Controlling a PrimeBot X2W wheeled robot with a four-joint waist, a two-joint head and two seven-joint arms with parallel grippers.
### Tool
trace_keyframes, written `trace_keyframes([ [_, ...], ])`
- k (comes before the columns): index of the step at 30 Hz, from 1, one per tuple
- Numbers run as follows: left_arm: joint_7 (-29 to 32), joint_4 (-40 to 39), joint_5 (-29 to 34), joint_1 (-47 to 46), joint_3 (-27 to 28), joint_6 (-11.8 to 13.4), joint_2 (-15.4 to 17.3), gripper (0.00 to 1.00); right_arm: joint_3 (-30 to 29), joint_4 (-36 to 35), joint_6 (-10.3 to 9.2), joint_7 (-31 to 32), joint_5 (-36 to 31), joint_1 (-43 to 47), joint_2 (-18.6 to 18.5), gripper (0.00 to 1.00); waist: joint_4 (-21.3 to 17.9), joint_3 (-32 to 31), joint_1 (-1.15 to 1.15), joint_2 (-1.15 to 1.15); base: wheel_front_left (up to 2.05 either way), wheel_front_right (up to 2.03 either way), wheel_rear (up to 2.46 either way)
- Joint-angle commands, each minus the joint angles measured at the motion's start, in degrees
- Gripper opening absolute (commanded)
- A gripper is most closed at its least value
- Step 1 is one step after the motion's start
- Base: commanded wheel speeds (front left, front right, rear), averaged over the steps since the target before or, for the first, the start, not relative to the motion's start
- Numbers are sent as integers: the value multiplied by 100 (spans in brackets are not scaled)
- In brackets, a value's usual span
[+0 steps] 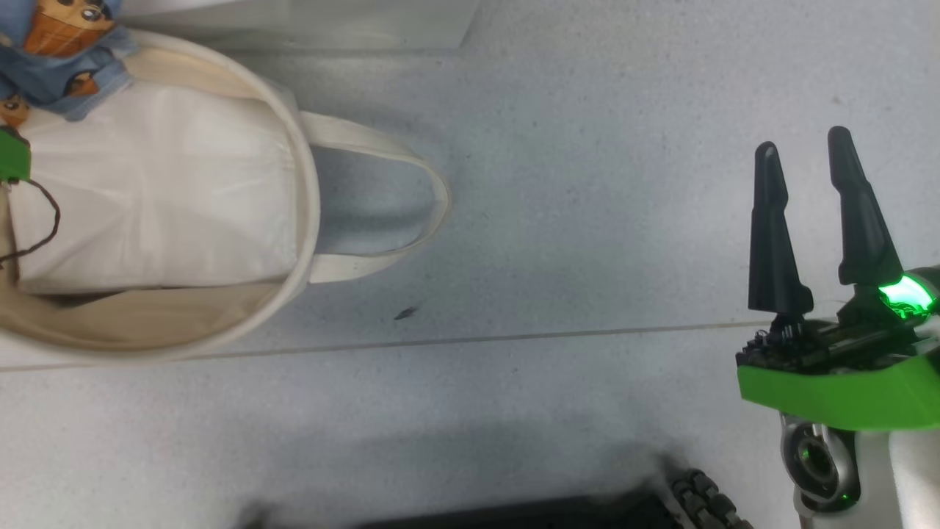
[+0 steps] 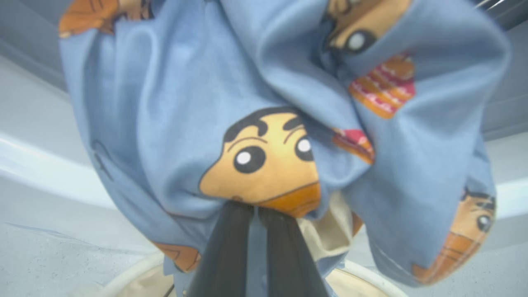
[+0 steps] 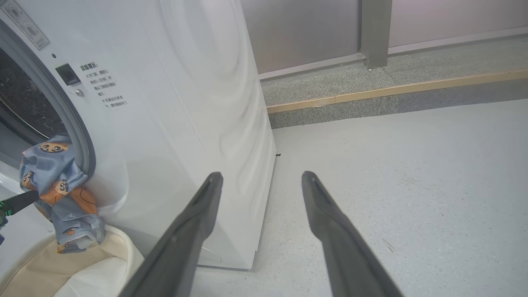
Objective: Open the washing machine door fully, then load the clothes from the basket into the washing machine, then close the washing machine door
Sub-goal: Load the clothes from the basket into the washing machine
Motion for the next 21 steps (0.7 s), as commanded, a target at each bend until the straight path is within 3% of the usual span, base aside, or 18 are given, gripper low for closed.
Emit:
trace_keyframes([
  [1, -79, -254, 188, 93, 406, 8, 364, 0, 124, -146, 6, 54, -18, 72, 27, 100, 32, -100, 0, 0, 0, 0, 0],
  [13, -79, -1458, 911, 843, 1476, 8, 425, 0, 151, 21, 6, 117, 51, 76, 27, 100, 51, -522, 0, 0, 0, 0, 0],
  [21, -79, -1285, 857, 247, 1273, 8, 631, 0, 252, 150, 6, 71, 127, 64, 27, 100, -73, -577, 0, 0, 0, 0, 0],
])
